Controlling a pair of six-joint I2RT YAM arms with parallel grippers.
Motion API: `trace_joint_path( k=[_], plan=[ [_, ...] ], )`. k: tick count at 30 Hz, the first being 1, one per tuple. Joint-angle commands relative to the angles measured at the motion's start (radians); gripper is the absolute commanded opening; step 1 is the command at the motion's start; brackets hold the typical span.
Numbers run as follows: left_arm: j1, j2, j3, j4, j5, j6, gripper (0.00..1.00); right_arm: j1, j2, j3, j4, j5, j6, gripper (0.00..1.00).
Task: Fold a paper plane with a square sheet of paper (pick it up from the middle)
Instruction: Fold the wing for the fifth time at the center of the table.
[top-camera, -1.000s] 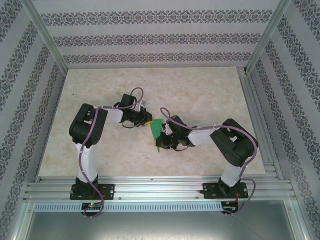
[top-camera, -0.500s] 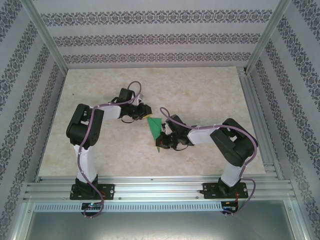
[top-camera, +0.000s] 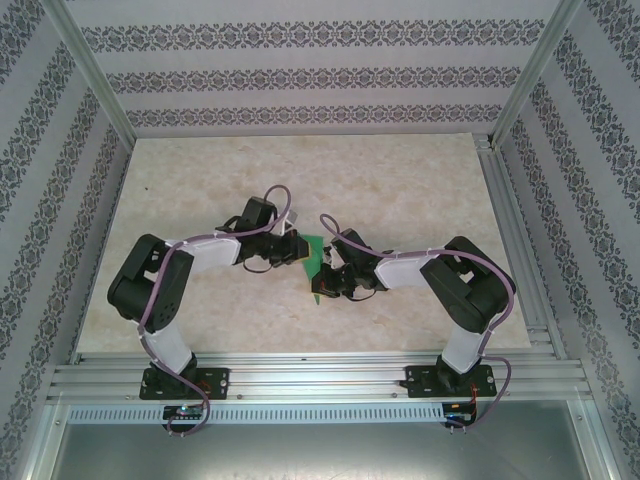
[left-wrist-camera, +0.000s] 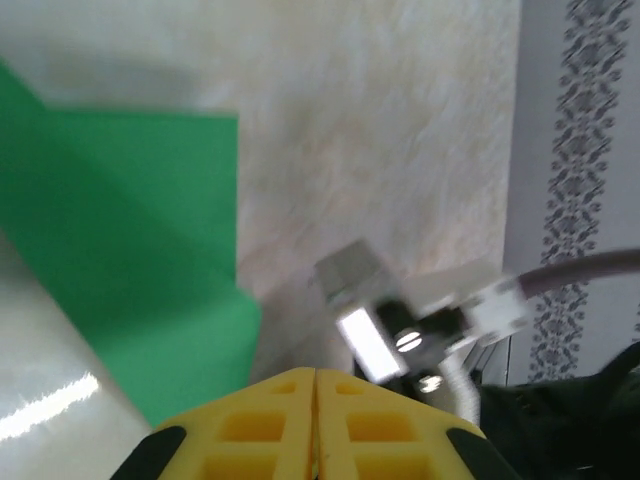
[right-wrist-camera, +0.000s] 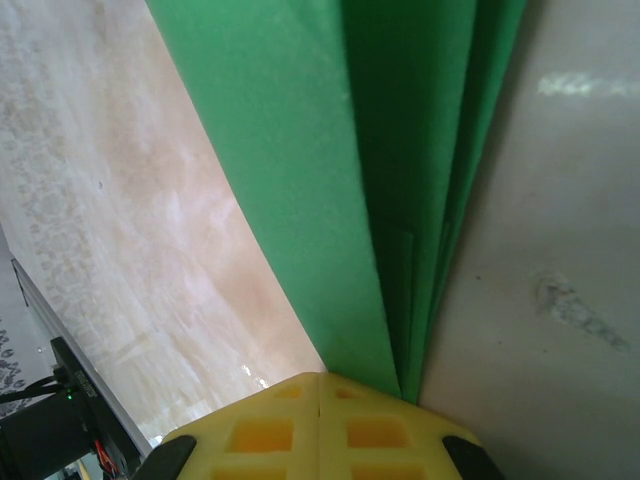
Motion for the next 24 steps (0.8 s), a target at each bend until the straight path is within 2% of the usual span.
trace_joint_path(
  k=[1, 10, 15, 19, 24],
  plan=[
    [-0.016, 0.043, -0.037, 0.126, 0.031, -0.074, 0.07, -0.012, 0.058, -0.050, -0.131, 0.070, 0.005, 0.00],
    [-0.030, 0.103, -0.077, 0.185, 0.056, -0.105, 0.06, -0.011, 0.058, -0.050, -0.120, 0.073, 0.013, 0.00],
    [-0.032, 0.159, -0.059, 0.129, -0.003, -0.067, 0.05, -0.012, 0.048, -0.052, -0.123, 0.070, 0.012, 0.00],
    [-0.032, 0.189, -0.046, 0.122, -0.015, -0.060, 0.04, -0.012, -0.007, -0.043, -0.119, 0.063, 0.005, 0.00],
    [-0.031, 0.175, -0.043, 0.106, -0.012, -0.056, 0.04, -0.013, -0.069, 0.048, -0.155, 0.068, -0.015, 0.00]
  ],
)
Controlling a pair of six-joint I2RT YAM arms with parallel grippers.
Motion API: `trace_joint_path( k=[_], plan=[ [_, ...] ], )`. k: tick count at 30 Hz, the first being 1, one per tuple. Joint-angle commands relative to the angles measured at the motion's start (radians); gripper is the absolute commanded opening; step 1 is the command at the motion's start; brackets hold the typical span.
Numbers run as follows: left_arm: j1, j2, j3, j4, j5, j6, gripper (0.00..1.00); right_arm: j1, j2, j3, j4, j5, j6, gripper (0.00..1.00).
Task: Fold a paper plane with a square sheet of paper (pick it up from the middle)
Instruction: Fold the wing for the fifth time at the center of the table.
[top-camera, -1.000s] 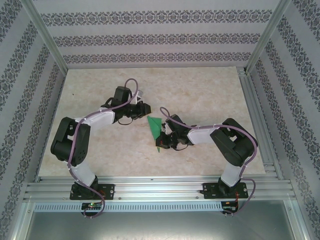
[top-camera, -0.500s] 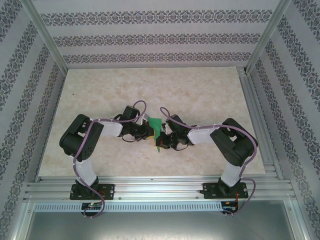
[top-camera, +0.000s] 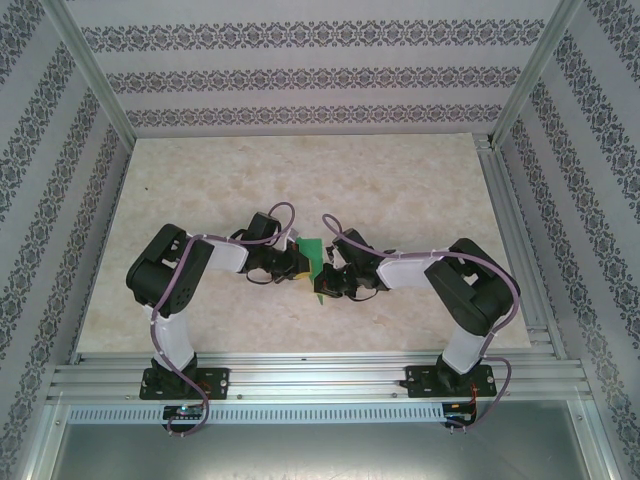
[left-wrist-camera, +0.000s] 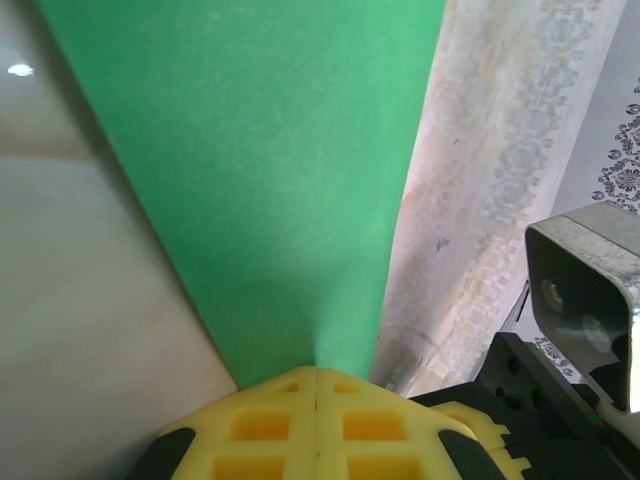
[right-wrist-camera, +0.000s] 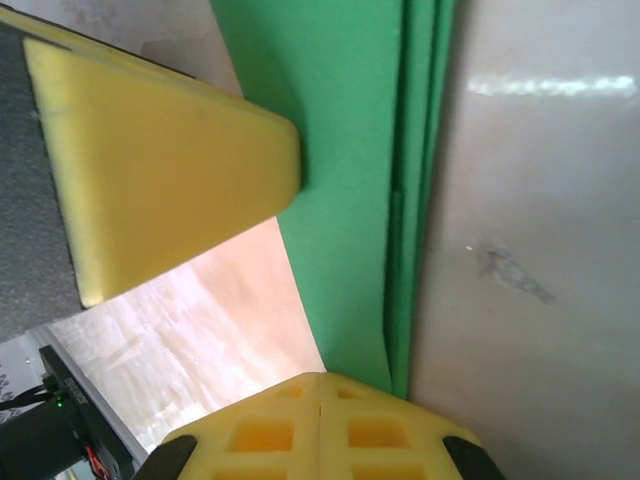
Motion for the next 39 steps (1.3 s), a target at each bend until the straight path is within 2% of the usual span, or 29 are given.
trace_joint_path(
  k=[1, 11, 15, 20, 28, 39],
  plan=[
    [-0.017, 0.043, 0.015, -0.019, -0.050, 0.029, 0.04, -0.012, -0.029, 0.059, -0.093, 0.041, -0.021, 0.00],
    [-0.018, 0.037, 0.039, -0.040, -0.043, 0.039, 0.04, -0.017, 0.116, 0.159, -0.086, 0.029, -0.037, 0.00],
    [-0.018, 0.037, 0.043, -0.055, -0.048, 0.049, 0.04, -0.021, 0.138, 0.143, -0.135, 0.054, -0.053, 0.00],
    [-0.017, 0.041, 0.051, -0.074, -0.063, 0.056, 0.04, -0.019, 0.068, 0.027, -0.097, 0.032, -0.034, 0.00],
    [-0.018, 0.058, 0.067, -0.093, -0.092, 0.046, 0.03, 0.003, -0.044, -0.061, -0.126, 0.030, -0.032, 0.00],
    [-0.017, 0.078, 0.083, -0.112, -0.091, 0.049, 0.03, 0.017, -0.118, -0.180, -0.016, -0.012, 0.006, 0.04]
  ],
)
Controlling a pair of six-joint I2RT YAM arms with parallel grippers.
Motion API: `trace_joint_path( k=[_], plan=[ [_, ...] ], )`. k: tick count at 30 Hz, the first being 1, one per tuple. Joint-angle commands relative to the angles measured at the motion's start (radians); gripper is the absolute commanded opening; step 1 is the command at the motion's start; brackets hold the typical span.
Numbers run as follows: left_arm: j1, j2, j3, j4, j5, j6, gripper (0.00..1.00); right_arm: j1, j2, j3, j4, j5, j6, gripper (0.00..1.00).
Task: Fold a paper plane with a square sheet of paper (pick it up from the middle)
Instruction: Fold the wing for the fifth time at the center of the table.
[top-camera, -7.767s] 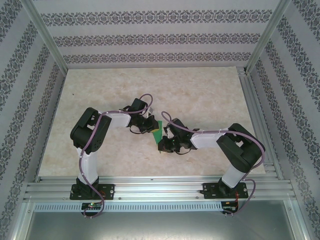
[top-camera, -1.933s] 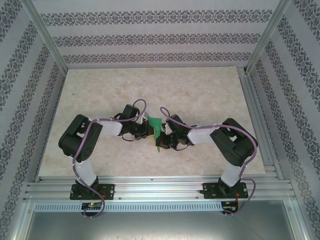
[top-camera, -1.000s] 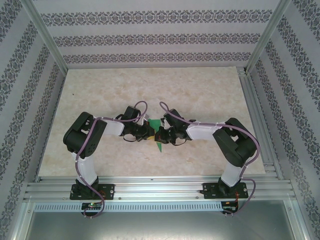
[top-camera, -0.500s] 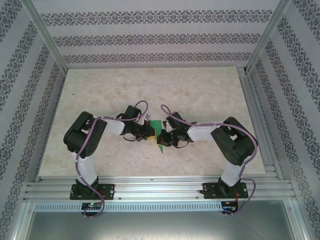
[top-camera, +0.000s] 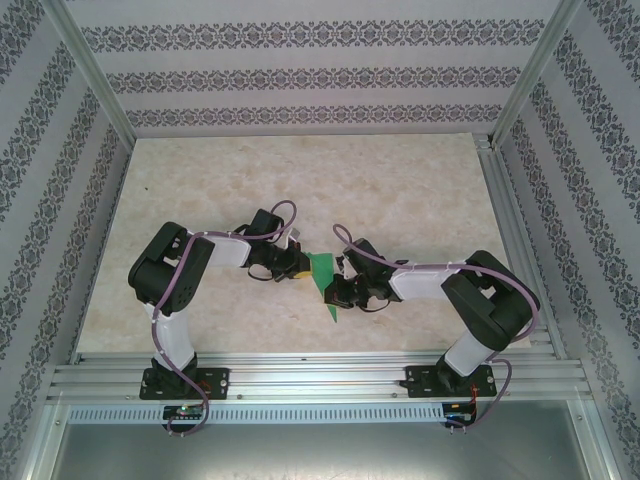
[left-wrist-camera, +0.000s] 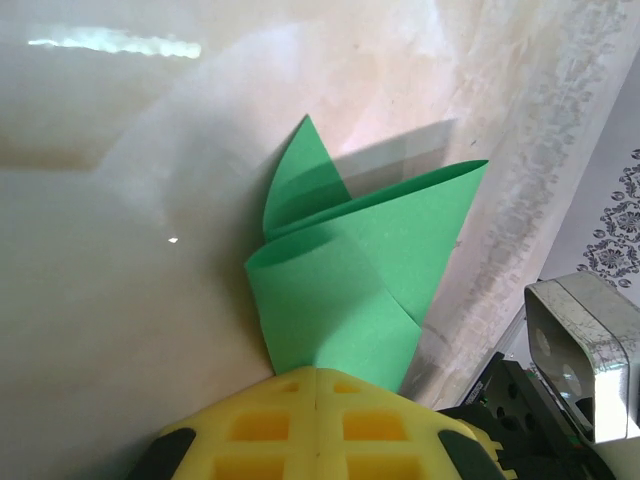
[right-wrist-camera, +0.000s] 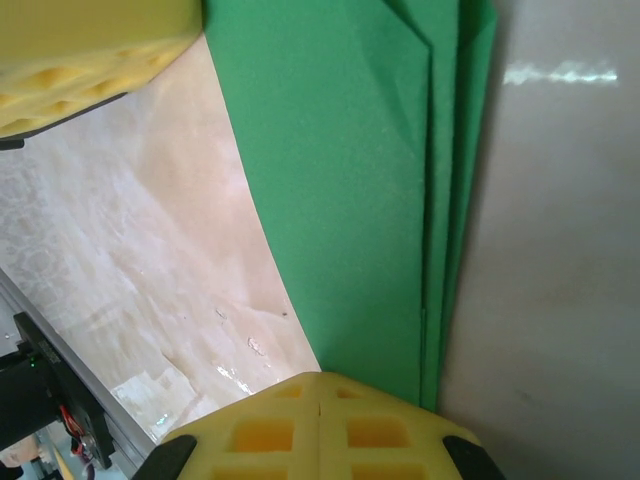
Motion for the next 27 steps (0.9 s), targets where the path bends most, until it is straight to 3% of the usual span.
trace_joint_path(
  k=[1, 8, 16, 20, 27],
  plan=[
    [-0.018, 0.061, 0.017, 0.011, -0.084, 0.028, 0.03, 0.008, -0.001, -0.040, 0.000, -0.019, 0.023, 0.04],
    [-0.016, 0.031, 0.029, -0.004, -0.072, 0.041, 0.03, 0.006, 0.116, -0.012, -0.045, 0.048, -0.013, 0.00],
    [-0.017, 0.015, 0.070, -0.077, -0.099, 0.074, 0.03, -0.008, 0.213, -0.183, 0.337, -0.022, 0.118, 0.00],
    [-0.018, -0.005, 0.060, -0.049, -0.079, 0.057, 0.04, 0.002, 0.147, -0.108, 0.183, 0.008, 0.065, 0.00],
    [-0.017, -0.058, 0.078, -0.120, -0.136, 0.094, 0.04, -0.005, -0.093, 0.024, -0.097, 0.074, -0.034, 0.08]
  ],
)
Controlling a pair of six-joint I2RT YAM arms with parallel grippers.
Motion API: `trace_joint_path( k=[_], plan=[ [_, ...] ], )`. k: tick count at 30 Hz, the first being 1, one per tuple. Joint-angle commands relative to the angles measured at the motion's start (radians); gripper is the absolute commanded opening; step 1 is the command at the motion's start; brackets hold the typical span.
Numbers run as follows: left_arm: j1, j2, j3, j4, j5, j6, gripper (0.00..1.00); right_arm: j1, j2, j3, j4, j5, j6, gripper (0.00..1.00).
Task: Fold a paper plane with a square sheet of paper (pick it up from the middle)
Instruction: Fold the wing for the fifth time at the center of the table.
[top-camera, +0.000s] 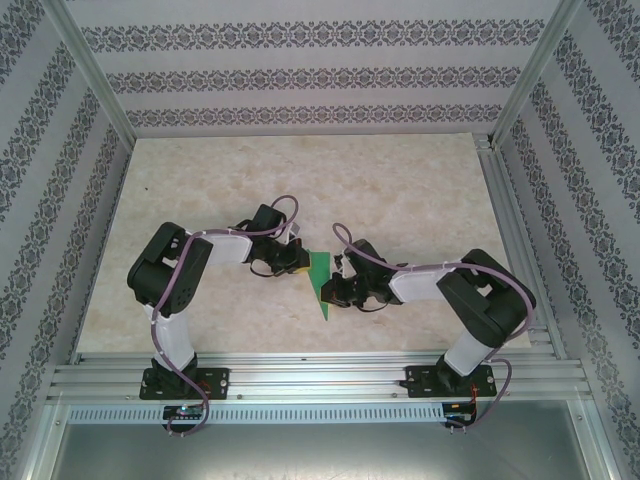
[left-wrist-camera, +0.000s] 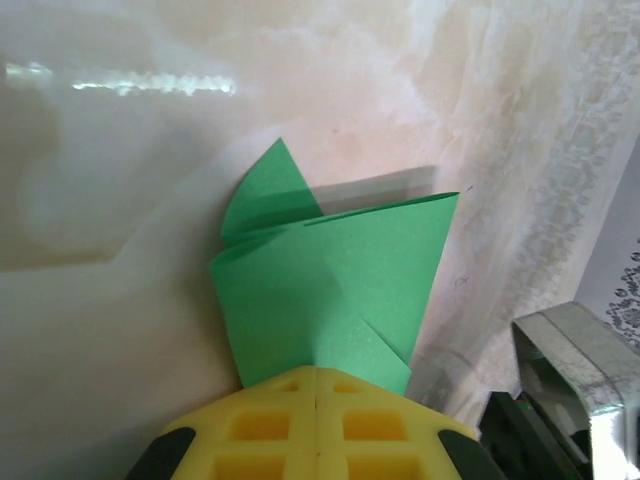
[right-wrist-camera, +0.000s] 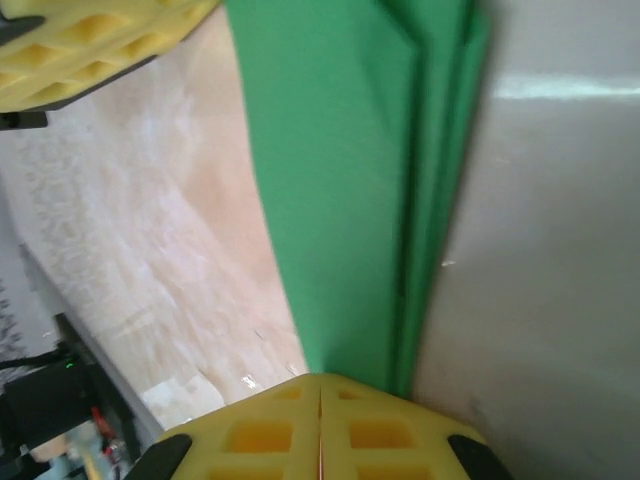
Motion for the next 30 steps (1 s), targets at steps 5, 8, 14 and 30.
trace_joint_path(
  k=[5, 8, 14, 30],
  plan=[
    [-0.011, -0.035, 0.024, -0.023, -0.027, 0.028, 0.04, 0.035, -0.133, 0.022, -0.132, 0.046, -0.018, 0.07],
    [-0.011, -0.032, 0.023, -0.022, -0.025, 0.030, 0.04, 0.063, -0.110, -0.008, -0.037, 0.018, 0.035, 0.06],
    [-0.011, -0.027, 0.024, -0.020, -0.019, 0.032, 0.04, 0.085, -0.018, -0.042, -0.058, 0.064, 0.045, 0.05],
    [0.001, -0.313, 0.030, -0.167, -0.291, 0.048, 0.25, -0.086, -0.301, 0.194, -0.557, 0.329, -0.196, 0.26]
  ],
)
